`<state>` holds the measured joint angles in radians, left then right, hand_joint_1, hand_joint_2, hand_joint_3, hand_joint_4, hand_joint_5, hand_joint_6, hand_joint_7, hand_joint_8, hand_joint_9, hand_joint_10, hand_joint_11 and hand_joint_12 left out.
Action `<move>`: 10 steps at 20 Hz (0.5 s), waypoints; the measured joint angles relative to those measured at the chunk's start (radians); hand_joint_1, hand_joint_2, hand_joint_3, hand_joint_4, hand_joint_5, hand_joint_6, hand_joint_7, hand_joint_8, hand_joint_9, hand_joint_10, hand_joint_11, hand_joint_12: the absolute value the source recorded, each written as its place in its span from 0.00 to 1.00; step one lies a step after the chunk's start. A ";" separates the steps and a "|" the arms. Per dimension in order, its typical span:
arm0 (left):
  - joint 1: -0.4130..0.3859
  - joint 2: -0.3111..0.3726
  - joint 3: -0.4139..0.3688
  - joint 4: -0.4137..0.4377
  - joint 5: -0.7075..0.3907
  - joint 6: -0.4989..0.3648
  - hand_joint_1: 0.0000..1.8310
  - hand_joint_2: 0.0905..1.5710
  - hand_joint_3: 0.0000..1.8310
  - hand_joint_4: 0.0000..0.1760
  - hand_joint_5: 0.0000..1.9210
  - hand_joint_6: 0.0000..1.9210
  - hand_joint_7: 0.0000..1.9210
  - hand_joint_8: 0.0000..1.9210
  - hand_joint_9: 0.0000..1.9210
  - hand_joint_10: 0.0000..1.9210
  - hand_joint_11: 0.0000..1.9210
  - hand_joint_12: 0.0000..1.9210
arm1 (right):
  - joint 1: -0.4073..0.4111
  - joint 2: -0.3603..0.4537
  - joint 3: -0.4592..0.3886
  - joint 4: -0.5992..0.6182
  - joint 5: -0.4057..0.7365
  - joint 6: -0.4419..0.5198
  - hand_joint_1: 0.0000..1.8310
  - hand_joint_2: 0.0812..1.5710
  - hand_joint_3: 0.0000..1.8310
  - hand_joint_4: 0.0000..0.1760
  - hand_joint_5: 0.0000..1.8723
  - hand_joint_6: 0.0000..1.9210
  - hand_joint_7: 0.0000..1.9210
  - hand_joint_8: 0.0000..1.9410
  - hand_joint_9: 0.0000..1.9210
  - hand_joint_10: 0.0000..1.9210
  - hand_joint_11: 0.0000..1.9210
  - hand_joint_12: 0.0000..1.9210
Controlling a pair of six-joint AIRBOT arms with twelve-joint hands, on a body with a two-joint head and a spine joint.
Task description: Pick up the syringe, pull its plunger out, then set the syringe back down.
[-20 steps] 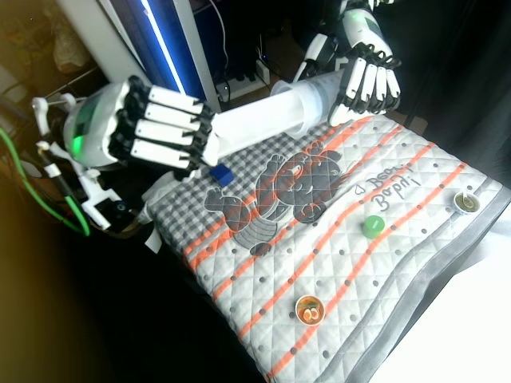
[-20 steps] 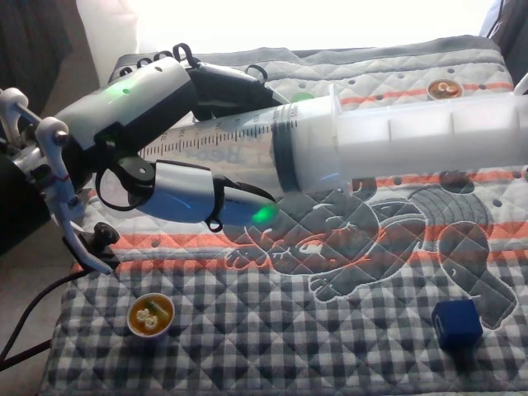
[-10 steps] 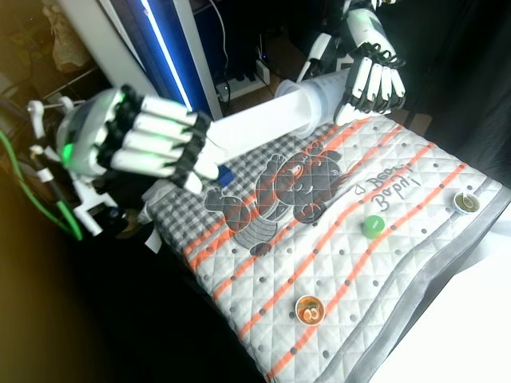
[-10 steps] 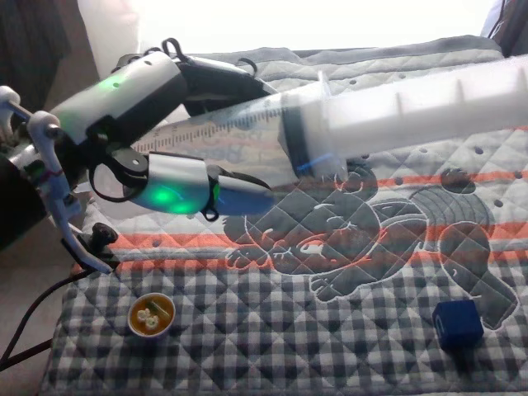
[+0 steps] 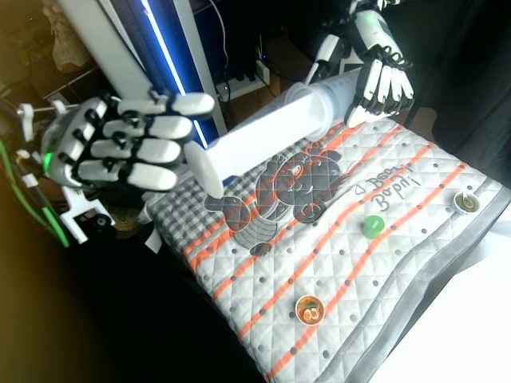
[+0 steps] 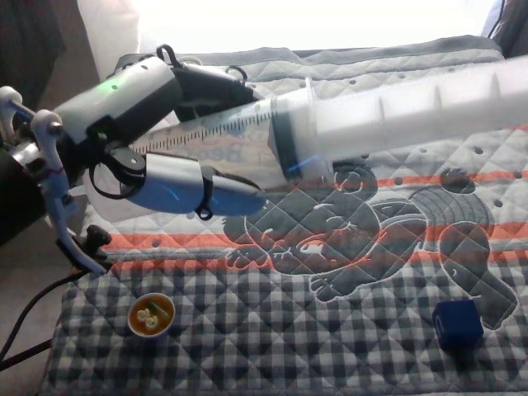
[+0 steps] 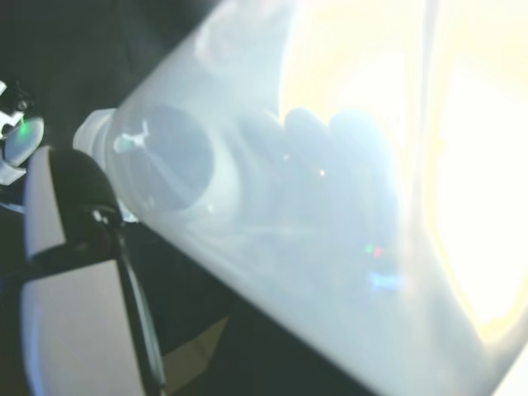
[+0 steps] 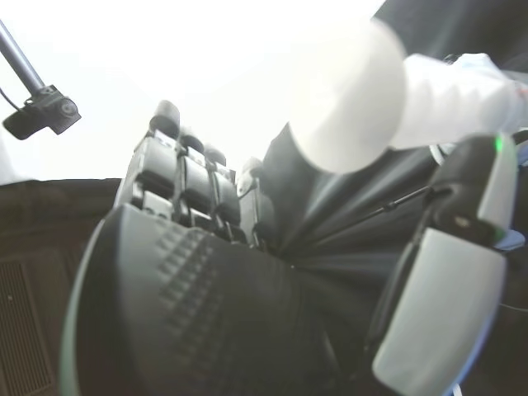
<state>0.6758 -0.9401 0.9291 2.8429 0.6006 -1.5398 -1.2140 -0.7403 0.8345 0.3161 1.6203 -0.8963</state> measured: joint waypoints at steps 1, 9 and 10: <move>-0.006 -0.012 0.011 0.004 -0.018 -0.001 0.65 0.77 0.00 0.00 0.47 0.62 0.31 0.78 0.14 0.79 0.07 1.00 | 0.000 -0.002 0.000 -0.001 -0.001 0.000 0.56 0.42 0.00 0.32 0.09 0.01 0.03 0.01 0.02 0.00 0.00 0.18; -0.087 -0.086 0.086 0.038 -0.216 0.085 0.66 0.75 0.00 0.00 0.49 0.59 0.34 0.72 0.17 0.74 0.04 1.00 | 0.000 -0.005 0.000 -0.003 -0.001 0.000 0.57 0.43 0.00 0.33 0.12 0.00 0.08 0.00 0.07 0.01 0.00 0.33; -0.095 -0.099 0.087 0.015 -0.245 0.145 0.66 0.75 0.00 0.00 0.50 0.59 0.34 0.73 0.17 0.75 0.03 1.00 | 0.000 -0.008 0.000 -0.004 0.000 0.000 0.59 0.42 0.00 0.36 0.13 0.00 0.08 0.00 0.08 0.01 0.00 0.33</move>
<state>0.5812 -1.0389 1.0164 2.8578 0.3557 -1.3945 -1.2137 -0.7479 0.8349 0.3119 1.6199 -0.8967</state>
